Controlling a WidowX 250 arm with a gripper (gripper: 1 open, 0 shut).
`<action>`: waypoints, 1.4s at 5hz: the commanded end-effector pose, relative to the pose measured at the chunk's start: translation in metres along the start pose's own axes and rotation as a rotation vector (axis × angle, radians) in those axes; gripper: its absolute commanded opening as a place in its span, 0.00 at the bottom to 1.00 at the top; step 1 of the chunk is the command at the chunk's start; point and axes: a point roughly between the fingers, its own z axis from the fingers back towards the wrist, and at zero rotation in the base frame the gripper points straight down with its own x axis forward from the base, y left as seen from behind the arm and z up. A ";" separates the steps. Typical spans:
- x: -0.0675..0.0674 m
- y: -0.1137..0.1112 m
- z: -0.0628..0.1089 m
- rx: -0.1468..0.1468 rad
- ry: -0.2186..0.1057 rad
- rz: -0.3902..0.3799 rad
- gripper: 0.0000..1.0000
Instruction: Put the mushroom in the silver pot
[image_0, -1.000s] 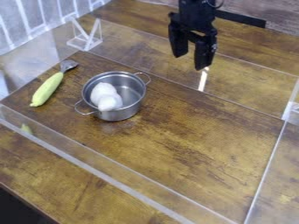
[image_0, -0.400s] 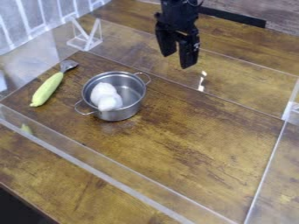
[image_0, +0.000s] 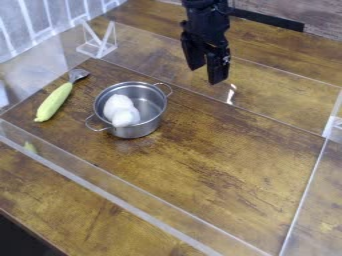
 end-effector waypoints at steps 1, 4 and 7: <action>0.005 0.004 0.036 0.046 -0.073 0.012 1.00; 0.008 0.008 0.027 0.046 -0.062 0.052 1.00; -0.011 0.029 0.009 0.031 -0.041 0.054 1.00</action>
